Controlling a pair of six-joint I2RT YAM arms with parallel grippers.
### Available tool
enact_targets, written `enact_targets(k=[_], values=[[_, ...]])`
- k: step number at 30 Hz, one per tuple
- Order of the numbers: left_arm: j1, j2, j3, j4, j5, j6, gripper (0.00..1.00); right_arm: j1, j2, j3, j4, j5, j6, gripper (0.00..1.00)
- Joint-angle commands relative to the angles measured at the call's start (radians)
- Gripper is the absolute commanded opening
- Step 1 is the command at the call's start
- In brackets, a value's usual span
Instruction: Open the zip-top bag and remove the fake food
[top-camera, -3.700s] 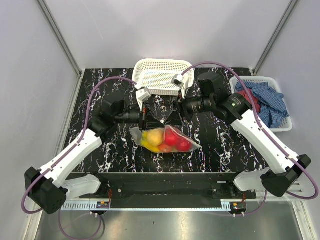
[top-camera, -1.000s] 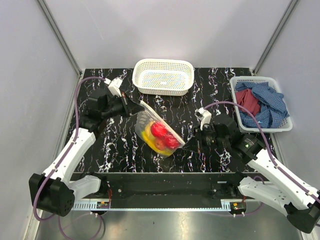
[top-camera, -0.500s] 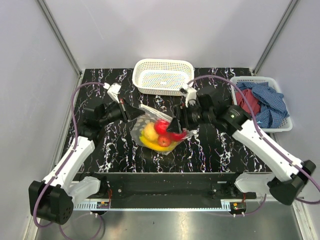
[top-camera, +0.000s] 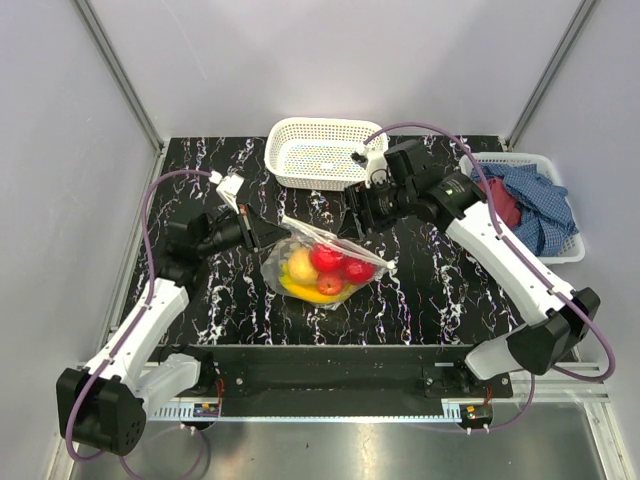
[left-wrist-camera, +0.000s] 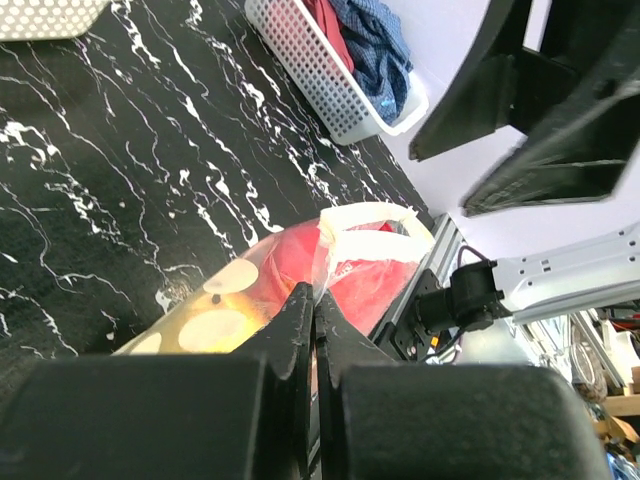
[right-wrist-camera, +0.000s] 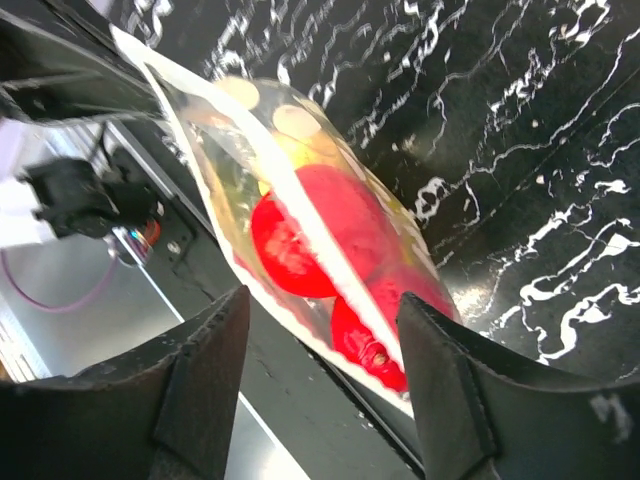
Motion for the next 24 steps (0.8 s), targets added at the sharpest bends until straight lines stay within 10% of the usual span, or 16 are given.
enact_targets(k=[1,16,24], values=[[-0.007,-0.016,-0.012,0.052,0.038,0.017,0.0,0.002,0.032,-0.002,-0.027,-0.031,-0.089,0.65],[-0.009,-0.001,0.009,0.062,0.043,0.003,0.0,0.003,0.074,-0.079,0.0,-0.142,-0.178,0.59],[-0.009,0.023,0.069,-0.019,-0.049,-0.042,0.06,0.003,0.074,-0.093,0.032,-0.174,-0.132,0.12]])
